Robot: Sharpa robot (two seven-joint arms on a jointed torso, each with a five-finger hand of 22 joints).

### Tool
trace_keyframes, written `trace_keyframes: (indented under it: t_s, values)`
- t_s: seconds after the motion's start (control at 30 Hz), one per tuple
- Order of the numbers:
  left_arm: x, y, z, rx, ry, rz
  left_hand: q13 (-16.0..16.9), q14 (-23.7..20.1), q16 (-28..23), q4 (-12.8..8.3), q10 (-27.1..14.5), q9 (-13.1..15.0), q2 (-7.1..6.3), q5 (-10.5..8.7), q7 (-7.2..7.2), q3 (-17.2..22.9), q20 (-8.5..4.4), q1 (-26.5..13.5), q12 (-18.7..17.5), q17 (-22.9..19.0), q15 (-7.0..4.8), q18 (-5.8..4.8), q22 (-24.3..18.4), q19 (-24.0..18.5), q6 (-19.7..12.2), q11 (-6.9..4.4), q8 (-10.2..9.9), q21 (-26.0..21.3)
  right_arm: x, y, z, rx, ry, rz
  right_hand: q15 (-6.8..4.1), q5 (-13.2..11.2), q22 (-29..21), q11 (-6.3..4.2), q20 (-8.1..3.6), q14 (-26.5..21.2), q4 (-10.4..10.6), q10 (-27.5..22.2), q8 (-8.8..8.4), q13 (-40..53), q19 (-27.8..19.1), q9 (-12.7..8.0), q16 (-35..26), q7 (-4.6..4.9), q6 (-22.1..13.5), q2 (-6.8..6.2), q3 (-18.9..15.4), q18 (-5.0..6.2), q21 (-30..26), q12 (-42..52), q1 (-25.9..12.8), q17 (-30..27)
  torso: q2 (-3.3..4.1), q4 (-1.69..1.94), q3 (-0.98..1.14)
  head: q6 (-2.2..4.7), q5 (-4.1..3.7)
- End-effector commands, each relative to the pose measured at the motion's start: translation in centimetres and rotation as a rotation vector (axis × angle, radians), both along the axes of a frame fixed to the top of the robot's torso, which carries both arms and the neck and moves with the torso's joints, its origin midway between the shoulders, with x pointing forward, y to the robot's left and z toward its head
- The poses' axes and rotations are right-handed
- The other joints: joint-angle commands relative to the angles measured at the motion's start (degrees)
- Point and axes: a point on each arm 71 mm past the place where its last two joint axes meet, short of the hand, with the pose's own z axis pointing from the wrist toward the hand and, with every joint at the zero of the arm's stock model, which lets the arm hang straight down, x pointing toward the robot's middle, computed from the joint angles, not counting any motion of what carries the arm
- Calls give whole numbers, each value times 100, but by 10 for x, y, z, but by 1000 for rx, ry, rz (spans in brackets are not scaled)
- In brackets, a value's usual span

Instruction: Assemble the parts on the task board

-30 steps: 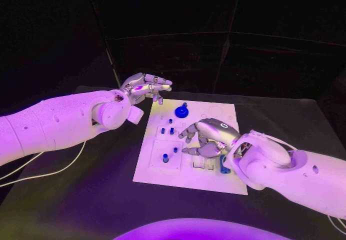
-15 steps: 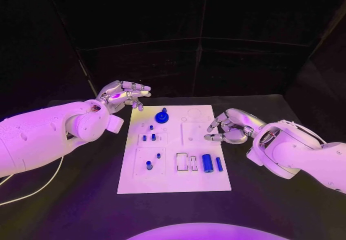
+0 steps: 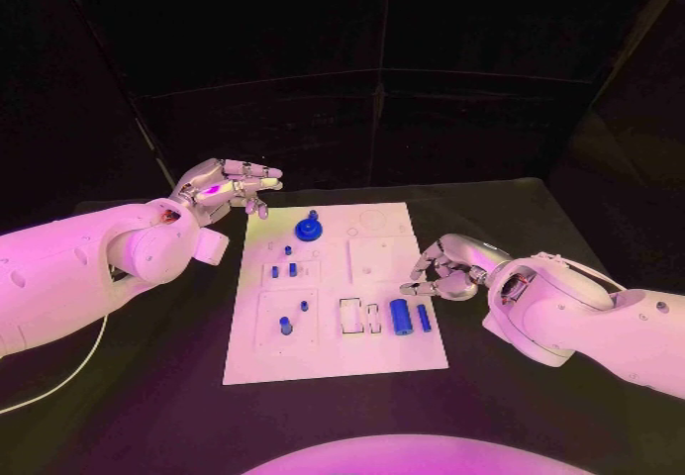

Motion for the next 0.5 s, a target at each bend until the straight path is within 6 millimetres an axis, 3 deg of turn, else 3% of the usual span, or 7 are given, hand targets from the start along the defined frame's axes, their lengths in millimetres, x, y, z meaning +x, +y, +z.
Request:
trace_keyframes:
  t_s: [0.03,0.23,0.5]
  values:
    - [-1,0,1,-3,-4,-10,10,-31,-8,-4,-38,-2,13,-13,15,-43,0,23,8,-5,2,75,-6,-35,-36,16,-21,-23,-1,2,-3,-72,-12,-7,5,-25,14,-1,15,477,50,60,43,462,28,12,24,-5,-51,-50,-67,-104,39,21,-11,885,1,9,1,-9,6]
    - [-1,1,1,-2,-4,-9,10,-31,-8,-4,-38,-2,13,-13,15,-43,0,23,8,-5,2,75,-6,-35,-36,16,-21,-23,-3,9,-9,-96,-3,15,4,-40,27,-2,16,477,130,55,84,463,26,25,27,-9,-62,-65,-125,-105,47,15,11,891,0,-5,-5,-21,15]
    - [-1,2,1,-2,-3,-7,10,-31,-8,-4,-38,-2,13,-13,15,-43,0,23,8,-5,2,75,-6,-35,-36,16,-21,-23,-4,13,-15,-130,27,34,-9,-61,89,-23,9,485,250,73,195,505,40,68,47,-36,-11,-36,-192,-111,79,28,55,937,1,2,-1,-37,7]
